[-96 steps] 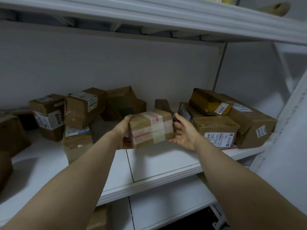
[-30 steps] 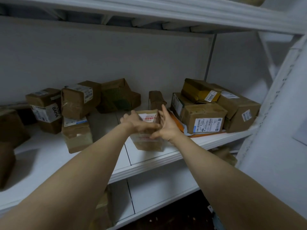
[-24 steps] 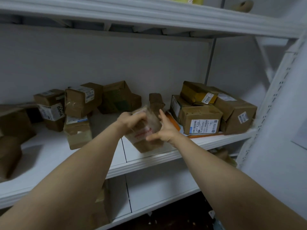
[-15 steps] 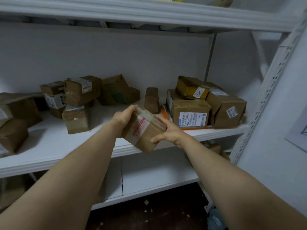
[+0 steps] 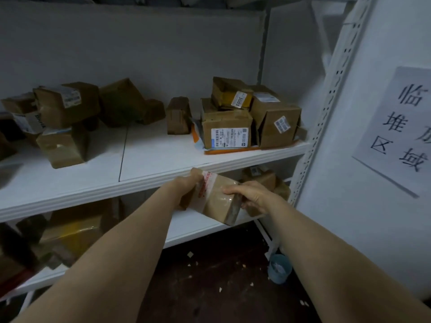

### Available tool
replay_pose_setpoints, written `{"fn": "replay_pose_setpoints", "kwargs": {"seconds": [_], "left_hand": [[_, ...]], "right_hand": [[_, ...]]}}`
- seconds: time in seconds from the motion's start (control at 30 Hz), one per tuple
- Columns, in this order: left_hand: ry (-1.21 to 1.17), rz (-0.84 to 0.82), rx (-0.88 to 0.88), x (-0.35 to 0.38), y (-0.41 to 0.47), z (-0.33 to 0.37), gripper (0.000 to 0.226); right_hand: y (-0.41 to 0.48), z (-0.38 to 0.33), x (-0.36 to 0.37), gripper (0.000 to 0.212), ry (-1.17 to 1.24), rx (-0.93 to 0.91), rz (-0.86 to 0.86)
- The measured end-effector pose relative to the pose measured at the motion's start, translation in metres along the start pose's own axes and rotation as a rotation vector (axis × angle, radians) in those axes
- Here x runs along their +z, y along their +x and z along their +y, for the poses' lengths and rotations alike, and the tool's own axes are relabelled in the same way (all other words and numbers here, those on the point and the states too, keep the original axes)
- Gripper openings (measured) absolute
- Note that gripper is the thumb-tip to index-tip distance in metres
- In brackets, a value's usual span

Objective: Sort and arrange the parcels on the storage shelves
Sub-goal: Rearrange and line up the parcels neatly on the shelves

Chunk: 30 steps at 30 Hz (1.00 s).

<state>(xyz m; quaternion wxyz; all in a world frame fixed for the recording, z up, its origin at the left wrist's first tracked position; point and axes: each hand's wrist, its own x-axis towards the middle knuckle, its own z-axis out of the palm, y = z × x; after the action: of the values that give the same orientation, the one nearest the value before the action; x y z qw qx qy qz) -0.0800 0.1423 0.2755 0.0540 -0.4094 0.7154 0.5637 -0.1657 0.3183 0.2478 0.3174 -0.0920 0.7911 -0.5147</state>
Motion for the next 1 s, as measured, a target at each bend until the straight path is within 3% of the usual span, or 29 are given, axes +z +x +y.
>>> {"fn": "replay_pose_setpoints", "kwargs": {"seconds": [0.07,0.2,0.33,0.43,0.63,0.77,0.87,1.0], "left_hand": [[0.067,-0.034,-0.002,0.018,0.005,-0.002,0.049],[0.256,-0.123,-0.02,0.049,0.023,-0.01,0.057],[0.316,-0.199,-0.048,0.067,0.045,-0.027,0.062],[0.359,-0.206,-0.055,0.071,0.076,-0.038,0.048],[0.315,-0.253,-0.098,0.08,0.142,-0.051,0.016],[0.317,-0.283,-0.119,0.089,0.189,-0.058,0.012],[0.331,-0.301,-0.114,0.099,0.221,-0.064,0.026],[0.316,-0.325,-0.112,0.11,0.251,-0.068,0.025]], "right_hand": [[0.002,0.017,-0.009,0.037,0.031,0.062,0.018],[0.021,0.055,-0.013,0.057,0.076,0.173,0.088],[0.051,0.081,-0.007,0.1,0.047,0.23,0.211],[0.095,0.107,0.002,0.124,-0.053,0.275,0.286],[0.126,0.093,0.031,0.11,-0.111,0.315,0.343],[0.167,0.106,0.038,0.095,-0.117,0.341,0.395],[0.192,0.115,0.041,0.09,-0.13,0.392,0.384],[0.219,0.125,0.045,0.087,-0.139,0.452,0.402]]}}
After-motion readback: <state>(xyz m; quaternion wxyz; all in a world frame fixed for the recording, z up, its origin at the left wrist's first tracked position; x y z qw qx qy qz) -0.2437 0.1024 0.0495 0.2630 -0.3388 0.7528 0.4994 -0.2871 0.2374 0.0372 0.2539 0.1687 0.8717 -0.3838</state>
